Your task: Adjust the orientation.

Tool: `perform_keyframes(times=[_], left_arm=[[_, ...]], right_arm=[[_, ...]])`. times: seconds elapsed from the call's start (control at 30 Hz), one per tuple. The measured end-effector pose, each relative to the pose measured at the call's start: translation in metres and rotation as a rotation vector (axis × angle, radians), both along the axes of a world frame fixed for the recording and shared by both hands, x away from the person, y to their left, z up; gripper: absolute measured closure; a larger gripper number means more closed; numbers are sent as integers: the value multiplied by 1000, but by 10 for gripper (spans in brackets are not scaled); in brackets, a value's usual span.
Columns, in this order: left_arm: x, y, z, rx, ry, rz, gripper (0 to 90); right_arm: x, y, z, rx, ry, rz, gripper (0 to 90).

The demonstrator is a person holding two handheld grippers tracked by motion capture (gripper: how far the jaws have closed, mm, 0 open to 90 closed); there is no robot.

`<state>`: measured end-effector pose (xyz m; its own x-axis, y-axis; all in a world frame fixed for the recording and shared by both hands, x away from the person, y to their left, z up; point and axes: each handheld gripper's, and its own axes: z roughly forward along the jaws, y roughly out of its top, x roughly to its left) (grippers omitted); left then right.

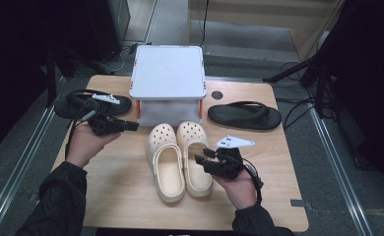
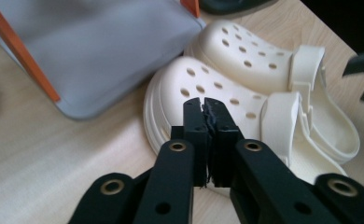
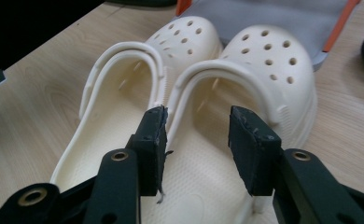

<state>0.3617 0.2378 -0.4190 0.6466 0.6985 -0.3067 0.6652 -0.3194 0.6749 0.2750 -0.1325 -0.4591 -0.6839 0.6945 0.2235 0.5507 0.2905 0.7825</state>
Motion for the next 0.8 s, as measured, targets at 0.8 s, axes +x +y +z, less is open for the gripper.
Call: perform_keyframes(times=[0.8], left_arm=[[59,5,47,1,-88,23,879]], right_arm=[[-10,33,-22,-42,44,-6,532]])
